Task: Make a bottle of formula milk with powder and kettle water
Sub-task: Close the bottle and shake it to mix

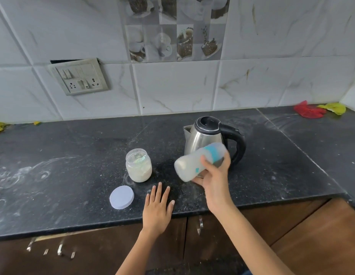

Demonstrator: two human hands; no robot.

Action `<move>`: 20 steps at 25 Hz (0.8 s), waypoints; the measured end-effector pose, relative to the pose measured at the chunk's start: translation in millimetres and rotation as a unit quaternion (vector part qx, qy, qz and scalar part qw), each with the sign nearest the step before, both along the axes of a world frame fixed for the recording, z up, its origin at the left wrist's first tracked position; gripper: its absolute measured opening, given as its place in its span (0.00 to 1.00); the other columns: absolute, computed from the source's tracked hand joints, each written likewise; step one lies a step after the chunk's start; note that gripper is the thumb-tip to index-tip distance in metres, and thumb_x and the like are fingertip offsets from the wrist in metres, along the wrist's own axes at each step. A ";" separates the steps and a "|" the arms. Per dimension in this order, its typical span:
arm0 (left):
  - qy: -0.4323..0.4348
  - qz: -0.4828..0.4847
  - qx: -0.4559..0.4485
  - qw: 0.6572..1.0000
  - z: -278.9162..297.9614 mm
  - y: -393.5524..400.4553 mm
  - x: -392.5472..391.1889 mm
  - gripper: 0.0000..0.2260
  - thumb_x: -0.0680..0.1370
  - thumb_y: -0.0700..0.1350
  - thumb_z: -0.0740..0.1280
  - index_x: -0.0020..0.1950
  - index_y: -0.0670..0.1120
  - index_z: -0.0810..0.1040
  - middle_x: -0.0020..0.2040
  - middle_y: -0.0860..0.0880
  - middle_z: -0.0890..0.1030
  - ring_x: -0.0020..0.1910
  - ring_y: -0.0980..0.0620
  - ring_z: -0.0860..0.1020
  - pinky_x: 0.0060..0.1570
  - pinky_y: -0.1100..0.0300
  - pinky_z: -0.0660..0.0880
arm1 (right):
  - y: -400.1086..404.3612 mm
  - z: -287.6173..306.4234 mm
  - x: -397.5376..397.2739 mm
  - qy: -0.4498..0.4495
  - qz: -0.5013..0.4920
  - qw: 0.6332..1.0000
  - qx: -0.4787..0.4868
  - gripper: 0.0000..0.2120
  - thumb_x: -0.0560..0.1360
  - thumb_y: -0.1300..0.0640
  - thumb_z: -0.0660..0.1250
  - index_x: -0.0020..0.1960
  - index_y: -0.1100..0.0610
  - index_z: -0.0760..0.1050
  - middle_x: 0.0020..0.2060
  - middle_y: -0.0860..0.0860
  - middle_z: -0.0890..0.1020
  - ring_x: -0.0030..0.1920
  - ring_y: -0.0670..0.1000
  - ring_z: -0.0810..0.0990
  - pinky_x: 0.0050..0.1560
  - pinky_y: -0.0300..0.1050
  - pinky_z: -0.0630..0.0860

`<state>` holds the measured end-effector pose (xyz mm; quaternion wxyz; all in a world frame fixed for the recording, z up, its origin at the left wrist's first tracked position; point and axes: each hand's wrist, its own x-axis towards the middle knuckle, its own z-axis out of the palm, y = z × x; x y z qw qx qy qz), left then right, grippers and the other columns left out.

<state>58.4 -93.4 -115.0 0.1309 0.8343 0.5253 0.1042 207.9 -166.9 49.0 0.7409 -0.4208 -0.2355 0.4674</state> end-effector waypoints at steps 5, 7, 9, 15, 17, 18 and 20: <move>-0.120 0.042 0.031 0.991 0.2 -9.6 3.8 0.20 0.78 0.49 0.64 0.66 0.39 0.71 0.64 0.36 0.75 0.62 0.34 0.74 0.58 0.35 0.71 | -12.8 -2.2 -14.2 -0.090 0.110 0.989 -0.029 0.40 0.70 0.63 0.73 0.72 0.38 0.58 0.61 0.53 0.77 0.57 0.54 0.81 0.46 0.54 0.82; -0.057 0.015 0.001 0.998 5.0 -7.4 -0.5 0.25 0.81 0.57 0.47 0.69 0.45 0.70 0.69 0.41 0.71 0.68 0.38 0.69 0.65 0.41 0.67 | -3.6 1.2 -4.2 -0.035 0.022 0.999 -0.002 0.36 0.73 0.65 0.70 0.72 0.40 0.59 0.60 0.52 0.77 0.57 0.55 0.81 0.44 0.53 0.83; -0.061 0.010 0.005 0.998 0.8 -5.6 1.2 0.26 0.81 0.58 0.44 0.69 0.47 0.70 0.70 0.42 0.70 0.69 0.40 0.68 0.65 0.43 0.68 | -0.7 7.8 1.4 -0.012 0.015 1.000 0.009 0.37 0.73 0.65 0.70 0.72 0.40 0.58 0.61 0.52 0.77 0.57 0.55 0.81 0.44 0.54 0.82; -0.021 -0.002 0.019 1.000 -3.3 -0.9 0.3 0.25 0.81 0.58 0.46 0.69 0.47 0.70 0.70 0.42 0.70 0.70 0.40 0.67 0.66 0.43 0.65 | -7.3 8.6 -3.3 -0.009 0.080 0.997 0.012 0.36 0.69 0.63 0.71 0.71 0.42 0.63 0.58 0.53 0.78 0.56 0.55 0.82 0.48 0.58 0.82; -0.006 -0.001 0.034 0.999 -9.7 3.5 0.9 0.28 0.80 0.60 0.40 0.71 0.49 0.68 0.73 0.44 0.66 0.72 0.42 0.64 0.67 0.45 0.60 | -2.5 17.7 10.5 0.045 0.095 0.994 0.033 0.34 0.69 0.60 0.74 0.70 0.45 0.66 0.56 0.54 0.79 0.57 0.56 0.81 0.48 0.57 0.82; 0.001 0.001 0.030 1.000 -10.0 3.9 0.9 0.28 0.80 0.60 0.40 0.71 0.49 0.68 0.73 0.44 0.66 0.72 0.42 0.64 0.67 0.45 0.59 | -3.7 19.7 14.1 0.064 0.122 0.990 0.040 0.35 0.66 0.58 0.76 0.70 0.46 0.68 0.56 0.54 0.79 0.58 0.57 0.80 0.49 0.56 0.81; 0.016 0.002 0.020 1.000 -13.6 5.1 0.0 0.28 0.80 0.60 0.40 0.71 0.50 0.67 0.73 0.45 0.66 0.72 0.42 0.64 0.68 0.45 0.58 | -8.2 20.1 16.7 0.098 0.169 0.979 0.053 0.40 0.62 0.55 0.81 0.70 0.48 0.69 0.57 0.56 0.80 0.59 0.59 0.78 0.52 0.56 0.80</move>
